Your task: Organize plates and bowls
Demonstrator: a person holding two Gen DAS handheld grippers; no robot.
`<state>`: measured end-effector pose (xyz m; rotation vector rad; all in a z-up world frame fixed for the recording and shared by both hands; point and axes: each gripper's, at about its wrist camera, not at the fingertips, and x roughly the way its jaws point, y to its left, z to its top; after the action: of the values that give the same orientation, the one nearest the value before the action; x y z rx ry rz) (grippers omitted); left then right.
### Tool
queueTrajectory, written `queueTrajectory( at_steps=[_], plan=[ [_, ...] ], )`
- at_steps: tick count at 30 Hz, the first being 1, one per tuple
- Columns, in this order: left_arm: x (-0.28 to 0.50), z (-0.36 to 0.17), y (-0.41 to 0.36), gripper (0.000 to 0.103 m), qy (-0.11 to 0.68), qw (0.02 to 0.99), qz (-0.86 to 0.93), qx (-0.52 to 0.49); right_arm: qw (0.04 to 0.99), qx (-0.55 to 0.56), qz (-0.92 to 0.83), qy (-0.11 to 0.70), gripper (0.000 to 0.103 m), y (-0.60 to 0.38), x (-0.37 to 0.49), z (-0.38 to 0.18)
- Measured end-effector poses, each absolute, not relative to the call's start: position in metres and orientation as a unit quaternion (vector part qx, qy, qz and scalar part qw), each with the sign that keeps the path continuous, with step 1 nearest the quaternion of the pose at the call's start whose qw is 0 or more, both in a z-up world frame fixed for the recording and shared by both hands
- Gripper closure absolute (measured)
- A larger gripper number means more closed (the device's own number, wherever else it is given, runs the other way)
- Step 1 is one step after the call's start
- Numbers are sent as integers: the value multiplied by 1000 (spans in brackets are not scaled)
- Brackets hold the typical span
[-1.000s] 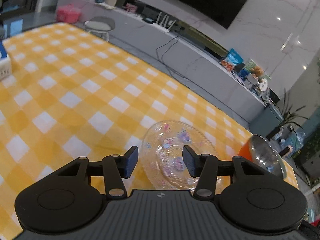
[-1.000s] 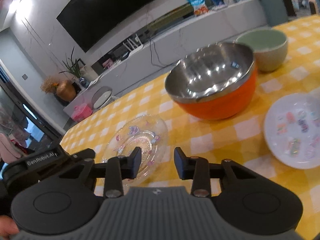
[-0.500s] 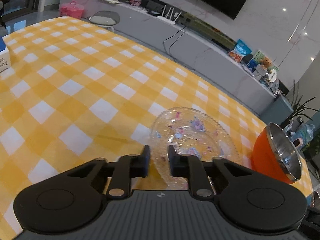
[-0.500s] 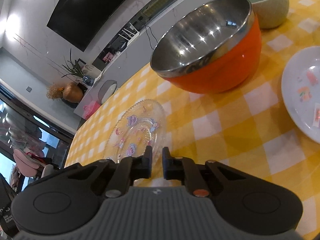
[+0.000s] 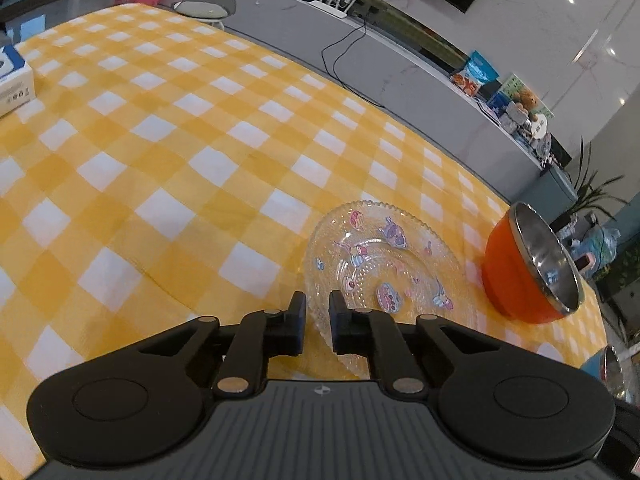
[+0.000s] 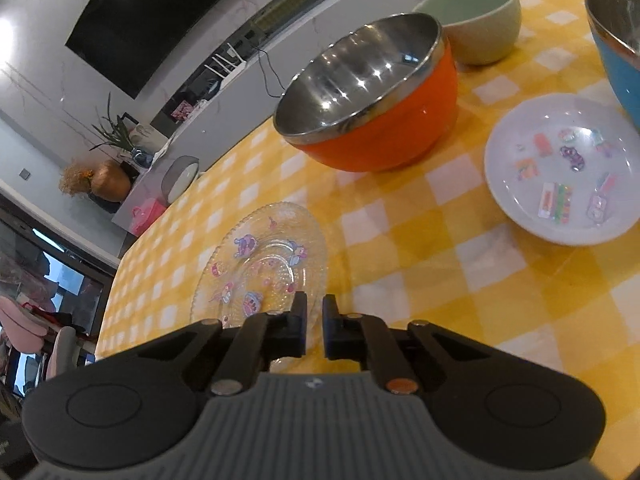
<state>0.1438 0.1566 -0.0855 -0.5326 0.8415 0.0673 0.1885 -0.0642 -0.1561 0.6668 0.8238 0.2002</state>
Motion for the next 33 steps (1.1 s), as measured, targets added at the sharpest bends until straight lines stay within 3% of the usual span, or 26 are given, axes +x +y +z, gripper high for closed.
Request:
queueTrajectory(
  at_steps=[2, 3, 4, 11, 15, 19, 21, 23, 33],
  plan=[
    [145, -87, 159, 70, 394, 879, 28, -266, 863, 317, 99, 380, 85, -67, 189, -157],
    [147, -87, 161, 67, 389, 881, 26, -269, 867, 316, 99, 371, 75, -68, 191, -157],
    [149, -88, 161, 66, 386, 882, 25, -271, 871, 317, 99, 363, 73, -71, 192, -158],
    [164, -92, 157, 64, 367, 893, 11, -259, 866, 338, 109, 352, 76, -88, 203, -168],
    [165, -93, 154, 65, 359, 901, 9, -243, 868, 329, 118, 353, 86, -80, 207, -169],
    [165, -94, 153, 73, 355, 904, 17, -238, 873, 317, 120, 350, 92, -73, 210, -170],
    [164, -94, 155, 84, 356, 903, 25, -239, 876, 312, 113, 351, 98, -72, 210, -171],
    [164, -95, 158, 89, 357, 901, 29, -244, 872, 323, 112, 351, 98, -73, 211, -172],
    [151, -86, 164, 92, 354, 893, 23, -276, 838, 385, 109, 372, 100, -88, 209, -175]
  ],
)
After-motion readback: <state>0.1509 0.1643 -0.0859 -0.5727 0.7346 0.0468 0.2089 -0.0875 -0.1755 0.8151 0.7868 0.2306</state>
